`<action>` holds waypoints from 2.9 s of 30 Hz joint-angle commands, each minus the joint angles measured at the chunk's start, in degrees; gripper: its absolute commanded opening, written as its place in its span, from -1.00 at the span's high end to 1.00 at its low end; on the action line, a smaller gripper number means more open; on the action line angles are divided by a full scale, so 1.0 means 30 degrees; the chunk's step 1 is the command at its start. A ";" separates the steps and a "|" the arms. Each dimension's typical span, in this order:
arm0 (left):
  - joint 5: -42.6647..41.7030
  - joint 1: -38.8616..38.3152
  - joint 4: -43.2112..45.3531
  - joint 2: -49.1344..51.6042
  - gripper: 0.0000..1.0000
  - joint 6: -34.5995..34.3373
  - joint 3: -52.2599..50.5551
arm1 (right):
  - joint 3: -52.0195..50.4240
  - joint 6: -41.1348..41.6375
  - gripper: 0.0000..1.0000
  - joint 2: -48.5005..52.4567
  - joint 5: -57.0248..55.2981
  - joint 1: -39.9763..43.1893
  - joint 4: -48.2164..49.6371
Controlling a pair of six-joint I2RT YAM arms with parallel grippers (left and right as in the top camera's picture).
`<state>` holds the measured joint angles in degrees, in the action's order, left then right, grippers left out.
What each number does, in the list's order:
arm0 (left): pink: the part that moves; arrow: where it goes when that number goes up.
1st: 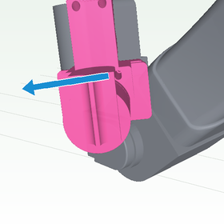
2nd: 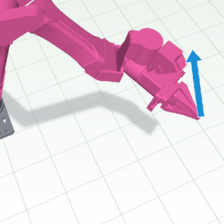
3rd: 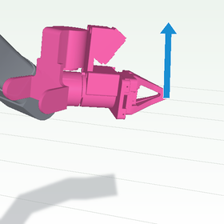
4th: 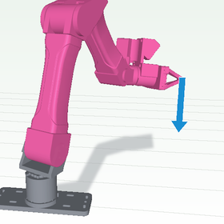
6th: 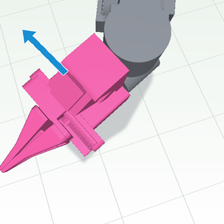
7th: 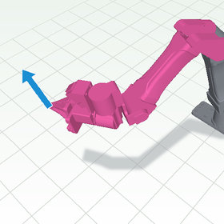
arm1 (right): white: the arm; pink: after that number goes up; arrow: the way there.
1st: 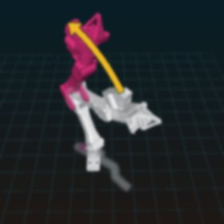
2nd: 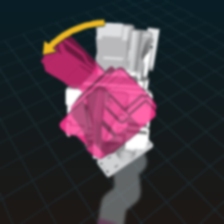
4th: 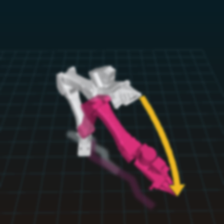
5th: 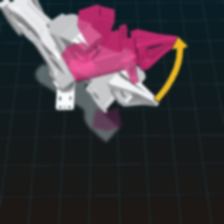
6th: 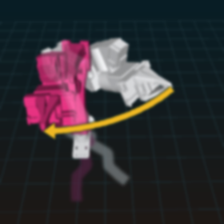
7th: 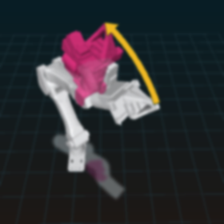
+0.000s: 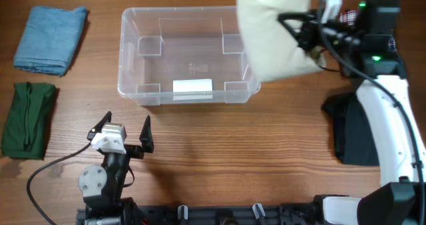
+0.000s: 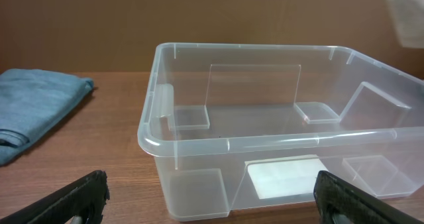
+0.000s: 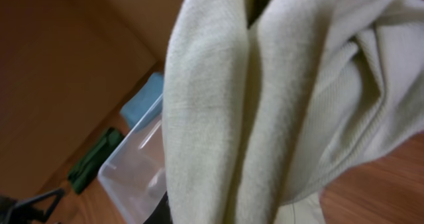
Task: Pack container
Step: 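Carry the cream cloth left over the clear bin with the right gripper, then lower the cream cloth into the bin and open the right gripper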
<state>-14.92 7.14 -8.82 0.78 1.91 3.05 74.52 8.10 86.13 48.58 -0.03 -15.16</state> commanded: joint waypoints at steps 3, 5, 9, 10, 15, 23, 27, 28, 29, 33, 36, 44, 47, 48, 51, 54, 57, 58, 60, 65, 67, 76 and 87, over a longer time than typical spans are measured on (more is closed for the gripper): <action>-0.0022 -0.0087 0.0022 -0.0168 -0.99 0.0291 -0.0109 | 0.0750 -0.2499 0.92 -0.0568 -0.3053 -0.3665 0.0459; -0.0022 -0.0087 0.0022 -0.0168 -1.00 0.0291 -0.0109 | 0.0750 -0.3417 0.92 -0.0568 -0.4036 -0.4605 0.0437; -0.0022 -0.0087 0.0022 -0.0168 -0.99 0.0291 -0.0109 | 0.0750 -0.5559 0.92 -0.0481 -0.6462 -0.6594 0.0554; -0.0022 -0.0087 0.0022 -0.0168 -0.99 0.0291 -0.0109 | 0.0750 -0.5974 0.92 -0.0401 -0.7351 -0.7009 0.0685; -0.0022 -0.0087 0.0022 -0.0168 -1.00 0.0291 -0.0109 | 0.0750 -0.9624 0.92 0.0102 -0.9916 -0.8881 0.2047; -0.0022 -0.0087 0.0022 -0.0168 -1.00 0.0291 -0.0109 | 0.0678 -2.0014 0.91 0.1413 -0.9916 -1.0010 0.2470; -0.0022 -0.0087 0.0022 -0.0168 -0.99 0.0291 -0.0109 | 0.0670 -2.4232 0.91 0.1967 -0.9916 -1.0003 0.2484; -0.0022 -0.0087 0.0022 -0.0168 -1.00 0.0291 -0.0109 | 0.0670 -2.5347 0.91 0.2164 -0.9974 -1.0003 0.2528; -0.0022 -0.0087 0.0022 -0.0168 -1.00 0.0291 -0.0109 | 0.0670 -2.5813 0.92 0.2324 -1.0061 -1.0003 0.2557; -0.0022 -0.0087 0.0022 -0.0168 -1.00 0.0291 -0.0109 | 0.0670 -2.7430 0.92 0.3118 -1.1140 -1.0003 0.2994; -0.0022 -0.0087 0.0022 -0.0168 -1.00 0.0291 -0.0109 | 0.0670 -2.8480 0.91 0.3912 -1.1344 -1.0003 0.3708; -0.0022 -0.0087 0.0022 -0.0168 -1.00 0.0291 -0.0109 | 0.0670 -2.9266 0.92 0.5960 -1.1970 -1.0003 0.7810; -0.0022 -0.0087 0.0022 -0.0168 -1.00 0.0291 -0.0109 | 0.0670 -3.0396 0.91 0.6696 -1.2131 -1.0003 0.8969; -0.0022 -0.0087 0.0022 -0.0168 -0.99 0.0291 -0.0109 | 0.0670 -3.0957 0.91 0.6914 -1.2211 -1.0003 0.9071; -0.0015 -0.0087 0.0022 -0.0168 -0.99 0.0291 -0.0109 | 0.0670 -3.2297 0.91 0.7606 -1.2509 -1.0003 0.9369; -0.0022 -0.0087 0.0022 -0.0168 -1.00 0.0291 -0.0109 | 0.0670 -3.3478 0.91 0.8444 -1.3253 -1.0003 0.9989; -0.0022 -0.0087 0.0022 -0.0168 -0.99 0.0291 -0.0109 | 0.0670 -3.3988 0.91 0.9041 -1.3347 -0.9989 1.0426; -0.0022 -0.0087 0.0022 -0.0168 -1.00 0.0291 -0.0109 | 0.0670 -3.4155 0.91 0.9304 -1.3369 -0.9981 1.0652; -0.0022 -0.0087 0.0022 -0.0168 -0.99 0.0291 -0.0109 | 0.0670 -3.4192 0.91 0.9624 -1.3588 -0.9916 1.1103; -0.0022 -0.0087 0.0022 -0.0168 -0.99 0.0291 -0.0109 | 0.0670 -3.4192 0.91 1.0258 -1.3777 -0.9588 1.2276; -0.0022 -0.0087 0.0022 -0.0168 -0.99 0.0291 -0.0109 | 0.0670 -3.4148 0.92 1.0367 -1.3850 -0.9471 1.2342; -0.0022 -0.0087 0.0022 -0.0168 -0.99 0.0291 -0.0109 | 0.0670 -3.4155 0.91 1.0870 -1.3763 -0.9209 1.2262; -0.0022 -0.0087 0.0022 -0.0168 -1.00 0.0291 -0.0109 | 0.0670 -3.4119 0.47 1.0907 -1.3930 -0.9398 1.1846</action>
<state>-14.92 7.14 -8.82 0.78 1.91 3.05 74.52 -93.76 118.41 8.29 -28.25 19.57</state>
